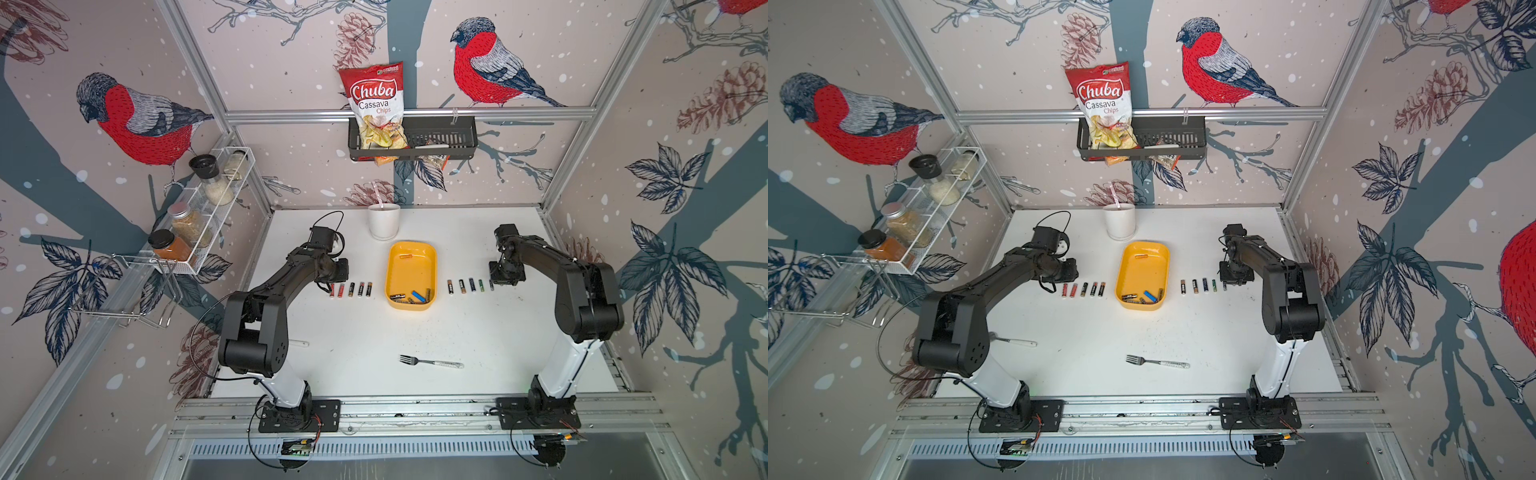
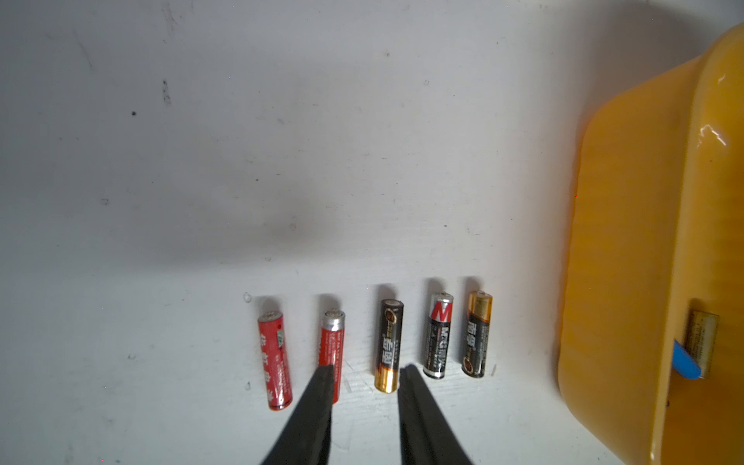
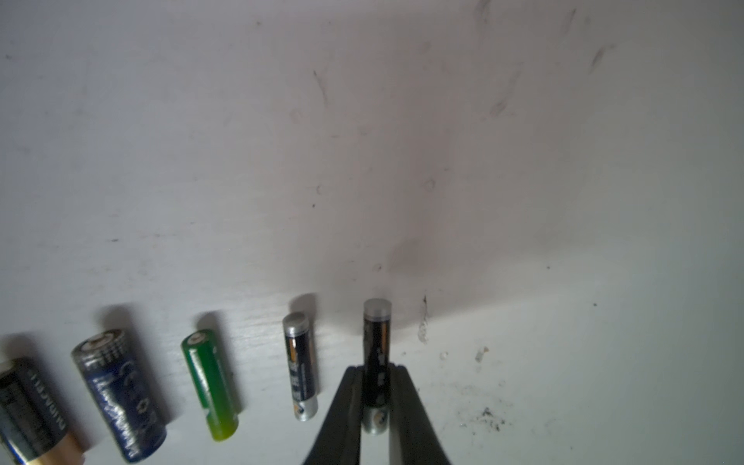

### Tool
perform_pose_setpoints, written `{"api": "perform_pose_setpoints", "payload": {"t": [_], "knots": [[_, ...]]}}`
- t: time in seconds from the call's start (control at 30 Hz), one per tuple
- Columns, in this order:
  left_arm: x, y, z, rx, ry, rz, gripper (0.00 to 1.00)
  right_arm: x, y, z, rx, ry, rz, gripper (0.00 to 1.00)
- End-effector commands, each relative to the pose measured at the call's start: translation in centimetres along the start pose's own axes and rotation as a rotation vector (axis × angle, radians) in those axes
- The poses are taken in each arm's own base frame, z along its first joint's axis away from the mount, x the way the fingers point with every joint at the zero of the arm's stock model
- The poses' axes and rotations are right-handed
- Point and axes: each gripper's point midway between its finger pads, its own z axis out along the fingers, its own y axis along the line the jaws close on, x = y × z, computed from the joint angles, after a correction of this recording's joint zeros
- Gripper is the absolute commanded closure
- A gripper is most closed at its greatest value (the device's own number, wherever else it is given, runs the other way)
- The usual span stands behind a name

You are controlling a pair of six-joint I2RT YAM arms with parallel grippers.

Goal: Take the batteries out of the storage box
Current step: Place the battery at the center of the board.

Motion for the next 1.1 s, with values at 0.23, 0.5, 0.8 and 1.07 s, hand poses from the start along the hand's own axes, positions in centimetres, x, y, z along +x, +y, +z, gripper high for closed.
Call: {"api": "perform_pose_setpoints", "payload": {"t": [0.23, 0.5, 0.8, 1.07], "knots": [[0.1, -0.1, -0.1, 0.003, 0.000, 0.010, 0.68, 0.5, 0.1, 0.7, 0.000, 0.033, -0.003, 0.82], [0.2, 0.0, -0.1, -0.001, 0.003, 0.010, 0.68, 1.2, 0.1, 1.3, 0.002, 0.060, -0.002, 0.82], [0.1, 0.0, -0.2, -0.002, 0.000, 0.012, 0.68, 1.3, -0.1, 1.5, 0.027, 0.070, -0.007, 0.78], [0.0, 0.0, -0.3, -0.002, -0.003, 0.012, 0.68, 1.0, 0.0, 1.2, 0.020, 0.058, -0.005, 0.74]]}}
